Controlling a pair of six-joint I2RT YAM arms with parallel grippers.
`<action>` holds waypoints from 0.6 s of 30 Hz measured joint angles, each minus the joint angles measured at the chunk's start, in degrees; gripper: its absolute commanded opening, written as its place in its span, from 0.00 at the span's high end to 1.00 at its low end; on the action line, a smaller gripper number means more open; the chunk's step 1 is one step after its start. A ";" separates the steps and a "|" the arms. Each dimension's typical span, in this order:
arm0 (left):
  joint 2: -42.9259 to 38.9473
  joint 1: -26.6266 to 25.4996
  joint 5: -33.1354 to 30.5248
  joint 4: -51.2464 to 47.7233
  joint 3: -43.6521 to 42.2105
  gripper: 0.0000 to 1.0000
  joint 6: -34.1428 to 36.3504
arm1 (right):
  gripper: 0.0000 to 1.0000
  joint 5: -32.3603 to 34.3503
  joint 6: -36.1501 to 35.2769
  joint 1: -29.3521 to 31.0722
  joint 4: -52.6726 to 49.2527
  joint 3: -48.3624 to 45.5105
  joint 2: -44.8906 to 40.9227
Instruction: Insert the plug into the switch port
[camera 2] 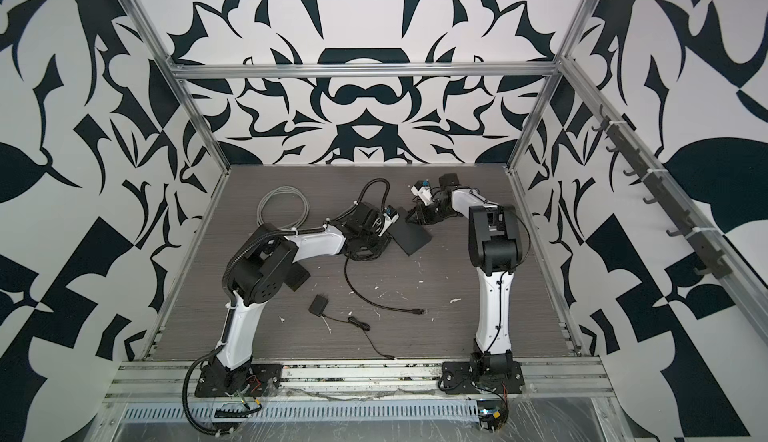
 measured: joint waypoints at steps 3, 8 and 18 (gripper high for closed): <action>0.31 0.28 1.03 0.31 0.17 1.00 -0.37 | 0.63 0.42 0.09 0.26 0.83 -0.72 -0.55; 0.52 0.72 2.71 1.29 0.09 1.00 -1.40 | 0.63 1.33 0.20 0.55 2.32 -2.12 -1.55; 2.23 1.77 5.42 10.71 -1.86 1.00 -7.34 | 0.65 5.05 0.24 1.16 6.82 -3.19 -2.38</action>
